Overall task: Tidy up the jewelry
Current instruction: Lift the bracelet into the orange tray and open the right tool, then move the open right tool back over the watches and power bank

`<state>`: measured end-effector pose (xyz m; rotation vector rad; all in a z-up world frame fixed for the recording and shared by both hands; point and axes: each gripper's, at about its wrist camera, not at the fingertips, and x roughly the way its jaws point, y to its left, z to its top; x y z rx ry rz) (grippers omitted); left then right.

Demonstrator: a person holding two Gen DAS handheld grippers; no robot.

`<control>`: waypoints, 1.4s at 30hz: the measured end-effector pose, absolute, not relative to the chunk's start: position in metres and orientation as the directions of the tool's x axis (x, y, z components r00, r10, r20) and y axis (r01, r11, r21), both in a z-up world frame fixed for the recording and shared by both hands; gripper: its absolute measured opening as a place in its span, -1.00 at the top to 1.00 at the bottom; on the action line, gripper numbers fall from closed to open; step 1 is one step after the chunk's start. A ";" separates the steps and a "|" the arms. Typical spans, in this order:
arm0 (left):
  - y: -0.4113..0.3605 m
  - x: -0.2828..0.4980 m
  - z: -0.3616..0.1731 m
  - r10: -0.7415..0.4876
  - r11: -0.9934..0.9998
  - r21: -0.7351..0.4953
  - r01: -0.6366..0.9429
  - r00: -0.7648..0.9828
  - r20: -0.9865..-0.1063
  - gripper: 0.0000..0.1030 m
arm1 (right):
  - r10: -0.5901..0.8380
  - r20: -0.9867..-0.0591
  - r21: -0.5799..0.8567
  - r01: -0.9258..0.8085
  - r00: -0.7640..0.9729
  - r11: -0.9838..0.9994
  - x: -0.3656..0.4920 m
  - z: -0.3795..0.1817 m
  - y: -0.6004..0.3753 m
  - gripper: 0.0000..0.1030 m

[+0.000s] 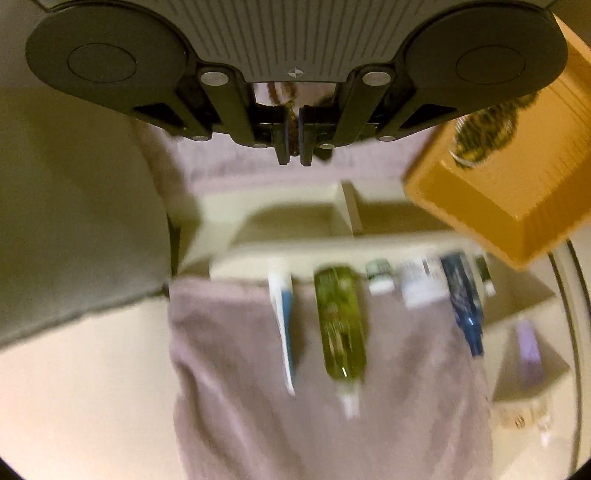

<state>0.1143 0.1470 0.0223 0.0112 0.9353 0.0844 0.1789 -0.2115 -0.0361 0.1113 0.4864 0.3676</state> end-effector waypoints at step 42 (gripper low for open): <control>0.149 0.115 0.022 0.073 0.997 0.040 -0.069 0.595 -0.800 0.79 | 0.587 -0.416 0.231 -0.543 0.695 0.807 0.162 -0.029 -0.143 0.43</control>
